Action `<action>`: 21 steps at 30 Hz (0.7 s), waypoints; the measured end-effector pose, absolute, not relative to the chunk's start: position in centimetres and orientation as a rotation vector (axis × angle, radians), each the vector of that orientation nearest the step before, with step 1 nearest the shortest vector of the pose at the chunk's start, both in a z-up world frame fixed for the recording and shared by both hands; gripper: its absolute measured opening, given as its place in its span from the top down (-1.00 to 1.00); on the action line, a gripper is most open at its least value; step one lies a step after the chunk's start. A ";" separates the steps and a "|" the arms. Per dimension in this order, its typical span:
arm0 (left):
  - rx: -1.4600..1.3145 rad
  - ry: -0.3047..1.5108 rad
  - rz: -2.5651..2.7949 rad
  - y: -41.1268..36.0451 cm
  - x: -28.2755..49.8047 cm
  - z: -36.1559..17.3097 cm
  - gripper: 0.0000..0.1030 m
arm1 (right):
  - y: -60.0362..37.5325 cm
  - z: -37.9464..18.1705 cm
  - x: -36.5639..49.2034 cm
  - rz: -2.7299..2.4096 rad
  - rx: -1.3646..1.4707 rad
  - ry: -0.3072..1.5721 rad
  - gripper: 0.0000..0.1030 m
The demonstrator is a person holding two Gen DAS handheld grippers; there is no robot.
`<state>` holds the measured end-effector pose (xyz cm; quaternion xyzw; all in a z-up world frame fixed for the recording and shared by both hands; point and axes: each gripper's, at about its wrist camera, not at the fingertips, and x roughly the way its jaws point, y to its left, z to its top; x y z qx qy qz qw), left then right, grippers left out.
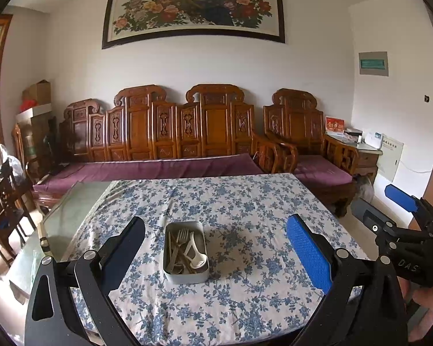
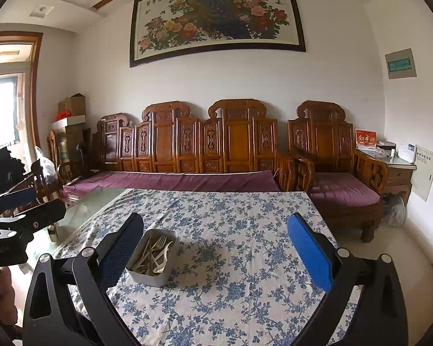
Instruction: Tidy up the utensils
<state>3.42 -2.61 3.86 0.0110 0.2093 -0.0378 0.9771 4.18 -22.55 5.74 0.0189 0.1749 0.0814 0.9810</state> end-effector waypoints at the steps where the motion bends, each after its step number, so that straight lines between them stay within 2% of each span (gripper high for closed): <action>1: 0.022 0.422 -0.076 -2.6 3.4 3.9 -0.84 | -22.6 5.7 4.2 0.165 0.038 0.352 -0.95; 21: 0.020 0.417 -0.075 -2.6 3.3 4.1 -0.84 | -22.3 5.8 4.2 0.166 0.036 0.352 -0.95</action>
